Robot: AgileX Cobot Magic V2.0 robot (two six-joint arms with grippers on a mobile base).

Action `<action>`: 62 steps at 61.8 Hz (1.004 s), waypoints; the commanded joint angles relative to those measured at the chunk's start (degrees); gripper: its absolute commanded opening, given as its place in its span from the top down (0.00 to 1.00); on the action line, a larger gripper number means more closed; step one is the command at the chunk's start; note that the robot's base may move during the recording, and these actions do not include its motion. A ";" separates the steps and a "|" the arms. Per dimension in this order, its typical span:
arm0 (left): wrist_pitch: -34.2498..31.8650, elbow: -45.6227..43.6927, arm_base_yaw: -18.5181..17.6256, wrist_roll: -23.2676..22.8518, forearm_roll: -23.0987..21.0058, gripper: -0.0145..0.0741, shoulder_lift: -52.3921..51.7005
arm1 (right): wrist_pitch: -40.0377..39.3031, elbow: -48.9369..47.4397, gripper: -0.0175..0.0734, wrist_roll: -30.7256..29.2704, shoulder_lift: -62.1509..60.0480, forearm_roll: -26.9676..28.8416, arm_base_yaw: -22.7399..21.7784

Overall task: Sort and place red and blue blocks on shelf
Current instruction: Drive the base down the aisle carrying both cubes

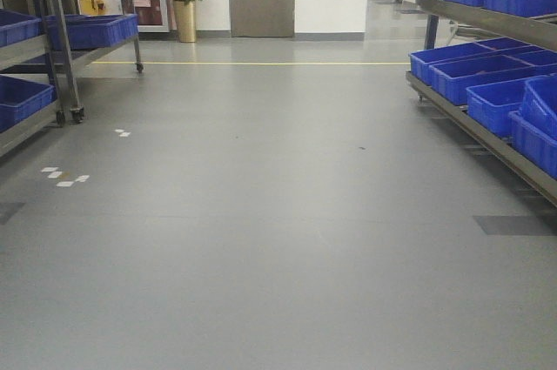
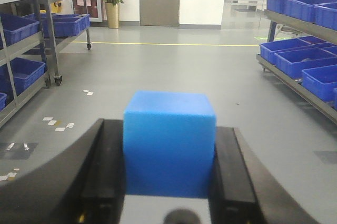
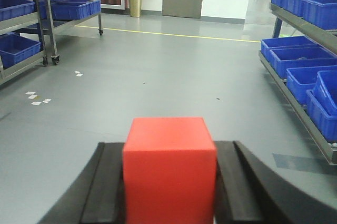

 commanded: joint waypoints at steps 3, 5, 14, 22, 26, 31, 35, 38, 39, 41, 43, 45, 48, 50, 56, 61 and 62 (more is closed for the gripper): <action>-4.82 -1.59 0.09 -0.02 -0.04 0.70 0.46 | -5.25 -1.68 0.75 -0.42 0.33 0.00 -0.23; -4.82 -1.59 0.09 -0.02 -0.04 0.70 0.46 | -5.25 -1.68 0.75 -0.42 0.33 0.00 -0.23; -4.82 -1.59 0.09 -0.02 -0.04 0.70 0.46 | -5.25 -1.68 0.75 -0.42 0.33 0.00 -0.23; -4.82 -1.59 0.09 -0.02 -0.04 0.70 0.57 | -5.25 -1.68 0.75 -0.42 0.33 0.00 -0.23; -4.82 -1.59 0.09 -0.02 -0.04 0.70 0.57 | -5.25 -1.68 0.75 -0.42 0.33 0.00 -0.23; -4.82 -1.59 0.09 -0.02 -0.04 0.70 0.57 | -5.25 -1.68 0.75 -0.42 0.33 0.00 -0.23; -4.82 -1.59 0.09 -0.02 -0.04 0.70 0.57 | -5.25 -1.68 0.75 -0.42 0.33 0.00 -0.23; -4.82 -1.59 0.09 -0.02 -0.04 0.70 0.57 | -5.25 -1.68 0.75 -0.42 0.33 0.00 -0.23; -4.82 -1.59 0.09 -0.02 -0.04 0.70 0.57 | -5.25 -1.68 0.75 -0.42 0.33 0.00 -0.23; -4.82 -1.59 0.09 -0.02 -0.04 0.70 0.57 | -5.25 -1.68 0.75 -0.42 0.33 0.00 -0.23; -4.82 -1.59 0.09 -0.02 -0.04 0.70 0.57 | -5.25 -1.68 0.75 -0.42 0.33 0.00 -0.23; -4.82 -1.59 0.09 -0.02 -0.04 0.70 0.57 | -5.25 -1.68 0.75 -0.42 0.33 0.00 -0.23; -4.82 -1.59 0.09 -0.02 -0.04 0.70 0.57 | -5.25 -1.68 0.75 -0.42 0.33 0.00 -0.23; -4.82 -1.59 0.09 -0.02 -0.04 0.70 0.57 | -5.25 -1.68 0.75 -0.42 0.33 0.00 -0.23; -4.82 -1.59 0.09 -0.02 -0.04 0.70 0.57 | -5.25 -1.68 0.75 -0.42 0.33 0.00 -0.23; -4.82 -1.59 0.09 -0.02 -0.04 0.70 0.57 | -5.25 -1.68 0.75 -0.42 0.33 0.00 -0.23; -4.82 -1.59 0.09 -0.02 -0.04 0.70 0.57 | -5.25 -1.68 0.75 -0.42 0.33 0.00 -0.23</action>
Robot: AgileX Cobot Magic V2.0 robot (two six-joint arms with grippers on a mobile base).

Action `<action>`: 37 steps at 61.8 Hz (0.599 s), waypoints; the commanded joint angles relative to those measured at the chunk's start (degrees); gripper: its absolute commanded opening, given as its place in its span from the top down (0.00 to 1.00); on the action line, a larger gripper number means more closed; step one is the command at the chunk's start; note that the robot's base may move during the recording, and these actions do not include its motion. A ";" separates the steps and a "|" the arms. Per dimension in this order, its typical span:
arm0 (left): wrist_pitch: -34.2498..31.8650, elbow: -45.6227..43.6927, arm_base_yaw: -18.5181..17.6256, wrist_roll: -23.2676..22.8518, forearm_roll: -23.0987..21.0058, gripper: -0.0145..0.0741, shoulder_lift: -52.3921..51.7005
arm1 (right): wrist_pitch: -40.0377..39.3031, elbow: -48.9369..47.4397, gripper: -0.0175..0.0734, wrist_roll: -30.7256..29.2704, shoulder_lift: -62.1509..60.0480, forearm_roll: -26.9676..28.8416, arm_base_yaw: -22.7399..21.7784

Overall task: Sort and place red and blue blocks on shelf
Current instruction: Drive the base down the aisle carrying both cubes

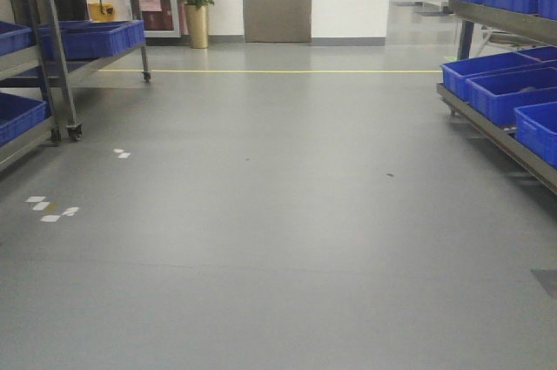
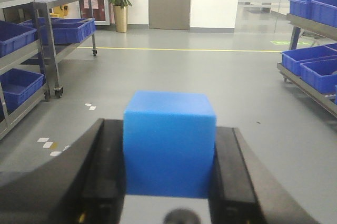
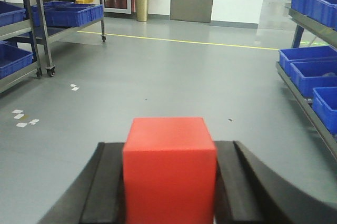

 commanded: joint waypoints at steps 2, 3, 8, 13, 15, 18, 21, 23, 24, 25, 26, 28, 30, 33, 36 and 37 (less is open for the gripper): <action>-4.94 -1.59 0.09 -0.02 -0.04 0.70 0.57 | -5.25 -1.68 0.75 -0.42 0.33 0.00 -0.23; -4.94 -1.59 0.09 -0.02 -0.04 0.70 0.57 | -5.25 -1.68 0.75 -0.42 0.33 0.00 -0.23; -4.94 -1.59 0.09 -0.02 -0.04 0.70 0.57 | -5.25 -1.68 0.75 -0.42 0.33 0.00 -0.23; -4.94 -1.59 0.09 -0.02 -0.04 0.70 0.57 | -5.25 -1.68 0.75 -0.42 0.33 0.00 -0.23; -4.94 -1.59 0.09 -0.02 -0.04 0.70 0.57 | -5.25 -1.68 0.75 -0.42 0.33 0.00 -0.23; -4.94 -1.59 0.09 -0.02 -0.04 0.70 0.57 | -5.25 -1.68 0.75 -0.42 0.33 0.00 -0.23; -4.94 -1.59 0.09 -0.02 -0.04 0.70 0.57 | -5.25 -1.68 0.75 -0.42 0.33 0.00 -0.23; -4.94 -1.59 0.09 -0.02 -0.04 0.70 0.57 | -5.25 -1.68 0.75 -0.42 0.33 0.00 -0.23; -4.94 -1.59 0.09 -0.02 -0.04 0.70 0.57 | -5.25 -1.68 0.75 -0.42 0.33 0.00 -0.23; -4.94 -1.59 0.09 -0.02 -0.04 0.70 0.57 | -5.25 -1.68 0.75 -0.42 0.33 0.00 -0.23; -4.94 -1.59 0.09 -0.02 -0.04 0.70 0.57 | -5.25 -1.68 0.75 -0.42 0.33 0.00 -0.23; -4.94 -1.59 0.09 -0.02 -0.04 0.70 0.57 | -5.25 -1.68 0.75 -0.42 0.33 0.00 -0.23; -4.94 -1.59 0.09 -0.02 -0.04 0.70 0.57 | -5.25 -1.68 0.75 -0.42 0.33 0.00 -0.23; -4.94 -1.59 0.09 -0.02 -0.04 0.70 0.57 | -5.25 -1.68 0.75 -0.42 0.33 0.00 -0.23; -4.94 -1.59 0.09 -0.02 -0.04 0.70 0.57 | -5.25 -1.68 0.75 -0.42 0.33 0.00 -0.23; -4.94 -1.59 0.09 -0.02 -0.04 0.70 0.57 | -5.25 -1.68 0.75 -0.42 0.33 0.00 -0.23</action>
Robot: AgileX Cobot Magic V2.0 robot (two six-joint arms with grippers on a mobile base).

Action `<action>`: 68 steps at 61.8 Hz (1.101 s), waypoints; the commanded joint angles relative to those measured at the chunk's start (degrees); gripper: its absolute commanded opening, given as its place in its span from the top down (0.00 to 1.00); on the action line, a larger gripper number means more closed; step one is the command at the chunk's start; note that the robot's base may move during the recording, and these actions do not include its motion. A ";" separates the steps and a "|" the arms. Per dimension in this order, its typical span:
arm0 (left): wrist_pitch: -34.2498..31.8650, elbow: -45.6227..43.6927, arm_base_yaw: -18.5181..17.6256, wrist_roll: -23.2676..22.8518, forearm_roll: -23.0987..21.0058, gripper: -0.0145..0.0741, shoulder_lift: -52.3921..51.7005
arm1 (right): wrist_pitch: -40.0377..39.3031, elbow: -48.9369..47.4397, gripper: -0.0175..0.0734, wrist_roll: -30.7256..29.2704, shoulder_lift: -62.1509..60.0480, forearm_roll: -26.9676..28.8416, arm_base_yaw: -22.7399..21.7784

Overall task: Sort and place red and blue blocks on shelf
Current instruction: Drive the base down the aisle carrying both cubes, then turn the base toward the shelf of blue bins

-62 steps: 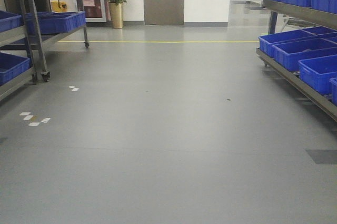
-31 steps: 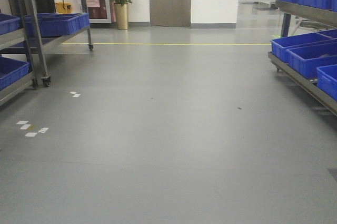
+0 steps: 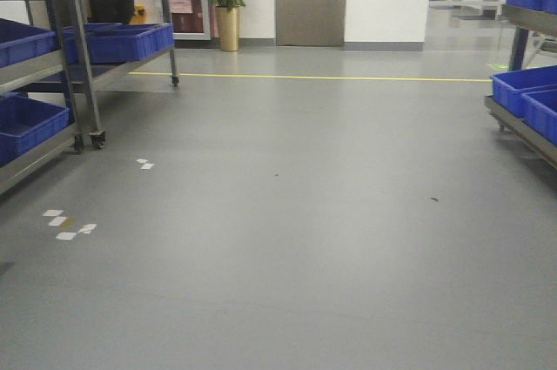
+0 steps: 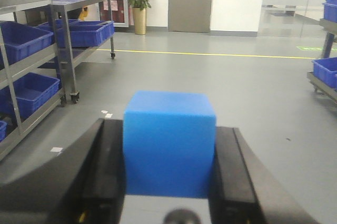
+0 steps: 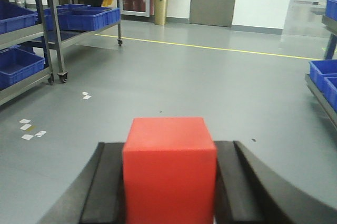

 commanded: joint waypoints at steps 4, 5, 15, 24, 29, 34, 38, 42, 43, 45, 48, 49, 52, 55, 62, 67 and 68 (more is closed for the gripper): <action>-4.94 -1.59 0.09 -0.02 -0.04 0.70 0.57 | -5.25 -1.68 0.75 -0.42 0.33 0.00 -0.23; -4.94 -1.59 0.09 -0.02 -0.04 0.70 0.57 | -5.25 -1.68 0.75 -0.42 0.33 0.00 -0.23; -4.94 -1.59 0.09 -0.02 -0.04 0.70 0.57 | -5.25 -1.68 0.75 -0.42 0.33 0.00 -0.23; -4.94 -1.59 0.09 -0.02 -0.04 0.70 0.57 | -5.25 -1.68 0.75 -0.42 0.33 0.00 -0.23; -4.94 -1.59 0.09 -0.02 -0.04 0.70 0.57 | -5.25 -1.68 0.75 -0.42 0.33 0.00 -0.23; -4.94 -1.59 0.09 -0.02 -0.04 0.70 0.57 | -5.25 -1.68 0.75 -0.42 0.33 0.00 -0.23; -4.94 -1.59 0.09 -0.02 -0.04 0.70 0.57 | -5.25 -1.68 0.75 -0.42 0.33 0.00 -0.23; -4.94 -1.59 0.09 -0.02 -0.04 0.70 0.57 | -5.25 -1.68 0.75 -0.42 0.33 0.00 -0.23; -4.94 -1.59 0.09 -0.02 -0.04 0.70 0.57 | -5.25 -1.68 0.75 -0.42 0.33 0.00 -0.23; -4.94 -1.59 0.09 -0.02 -0.04 0.70 0.57 | -5.25 -1.68 0.75 -0.42 0.33 0.00 -0.23; -4.94 -1.59 0.09 -0.02 -0.04 0.70 0.57 | -5.25 -1.68 0.75 -0.42 0.33 0.00 -0.23; -4.94 -1.59 0.09 -0.02 -0.04 0.70 0.57 | -5.25 -1.68 0.75 -0.42 0.33 0.00 -0.23; -4.94 -1.59 0.09 -0.02 -0.04 0.70 0.57 | -5.25 -1.68 0.75 -0.42 0.33 0.00 -0.23; -4.94 -1.59 0.09 -0.02 -0.04 0.70 0.57 | -5.25 -1.68 0.75 -0.42 0.33 0.00 -0.23; -4.94 -1.59 0.09 -0.02 -0.04 0.70 0.57 | -5.25 -1.68 0.75 -0.42 0.33 0.00 -0.23; -4.94 -1.59 0.09 -0.02 -0.04 0.70 0.57 | -5.25 -1.68 0.75 -0.42 0.33 0.00 -0.23; -4.94 -1.59 0.09 -0.02 -0.04 0.70 0.57 | -5.25 -1.68 0.75 -0.42 0.33 0.00 -0.23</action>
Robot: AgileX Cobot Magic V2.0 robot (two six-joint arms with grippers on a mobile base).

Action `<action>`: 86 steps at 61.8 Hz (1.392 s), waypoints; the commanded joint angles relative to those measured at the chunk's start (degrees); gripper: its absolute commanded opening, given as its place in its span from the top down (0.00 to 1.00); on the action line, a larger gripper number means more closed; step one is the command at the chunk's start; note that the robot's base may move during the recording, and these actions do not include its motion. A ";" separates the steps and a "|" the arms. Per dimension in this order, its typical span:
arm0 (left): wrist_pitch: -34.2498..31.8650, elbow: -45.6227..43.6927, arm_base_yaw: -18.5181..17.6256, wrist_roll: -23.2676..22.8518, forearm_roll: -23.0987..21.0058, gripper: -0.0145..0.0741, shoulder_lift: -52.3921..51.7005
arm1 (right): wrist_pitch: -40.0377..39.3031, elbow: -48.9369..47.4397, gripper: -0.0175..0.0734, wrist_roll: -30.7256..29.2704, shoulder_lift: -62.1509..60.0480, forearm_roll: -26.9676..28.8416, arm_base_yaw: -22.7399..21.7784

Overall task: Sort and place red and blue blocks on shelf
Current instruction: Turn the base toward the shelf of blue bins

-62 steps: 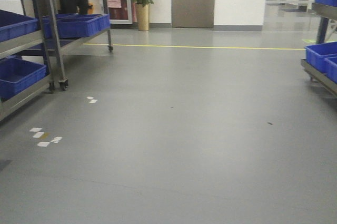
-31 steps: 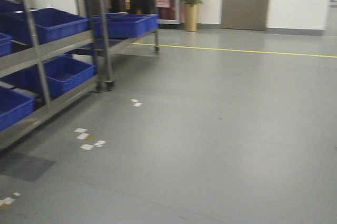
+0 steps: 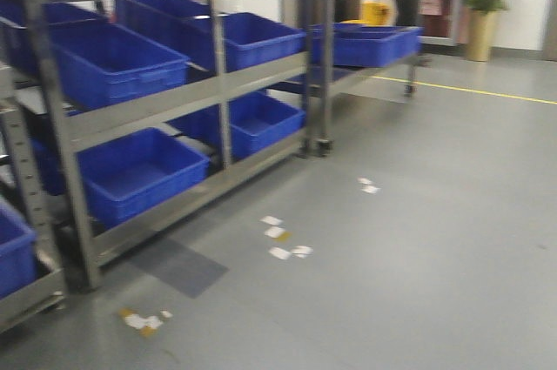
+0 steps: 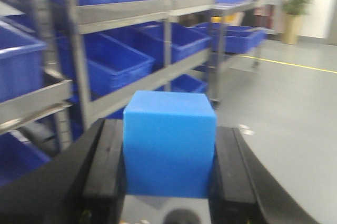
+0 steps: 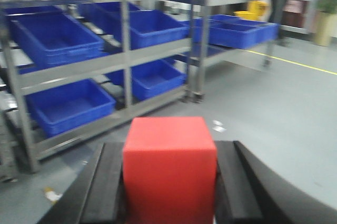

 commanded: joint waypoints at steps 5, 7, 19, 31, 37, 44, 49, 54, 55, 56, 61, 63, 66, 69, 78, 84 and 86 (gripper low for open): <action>-4.94 -1.59 0.07 -0.02 -0.04 0.70 0.57 | -5.25 -1.68 0.75 -0.42 0.33 0.00 -0.23; -4.94 -1.59 0.07 -0.02 -0.04 0.70 0.57 | -5.25 -1.68 0.75 -0.42 0.33 0.00 -0.23; -4.94 -1.59 0.07 -0.02 -0.04 0.70 0.57 | -5.25 -1.68 0.75 -0.42 0.33 0.00 -0.23; -4.94 -1.59 0.07 -0.02 -0.04 0.70 0.57 | -5.25 -1.68 0.75 -0.42 0.33 0.00 -0.23; -4.94 -1.59 0.07 -0.02 -0.04 0.70 0.57 | -5.25 -1.68 0.75 -0.42 0.33 0.00 -0.23; -4.94 -1.59 0.07 -0.02 -0.04 0.70 0.57 | -5.25 -1.68 0.75 -0.42 0.33 0.00 -0.23; -4.94 -1.59 0.07 -0.02 -0.04 0.70 0.57 | -5.25 -1.68 0.75 -0.42 0.33 0.00 -0.23; -4.94 -1.59 0.07 -0.02 -0.04 0.70 0.57 | -5.25 -1.68 0.75 -0.42 0.33 0.00 -0.23; -4.94 -1.59 0.07 -0.02 -0.04 0.70 0.57 | -5.25 -1.68 0.75 -0.42 0.33 0.00 -0.23; -4.94 -1.59 0.07 -0.02 -0.04 0.70 0.57 | -5.25 -1.68 0.75 -0.42 0.33 0.00 -0.23; -4.94 -1.59 0.07 -0.02 -0.04 0.70 0.57 | -5.25 -1.68 0.75 -0.42 0.33 0.00 -0.23; -4.94 -1.59 0.07 -0.02 -0.04 0.70 0.57 | -5.25 -1.68 0.75 -0.42 0.33 0.00 -0.23; -4.94 -1.59 0.07 -0.02 -0.04 0.70 0.57 | -5.25 -1.68 0.75 -0.42 0.33 0.00 -0.23; -4.94 -1.59 0.07 -0.02 -0.04 0.70 0.57 | -5.25 -1.68 0.75 -0.42 0.33 0.00 -0.23; -4.94 -1.59 0.07 -0.02 -0.04 0.70 0.57 | -5.25 -1.68 0.75 -0.42 0.33 0.00 -0.23; -4.94 -1.59 0.07 -0.02 -0.04 0.70 0.57 | -5.25 -1.68 0.75 -0.42 0.33 0.00 -0.23; -4.94 -1.59 0.07 -0.02 -0.04 0.70 0.57 | -5.25 -1.68 0.75 -0.42 0.33 0.00 -0.23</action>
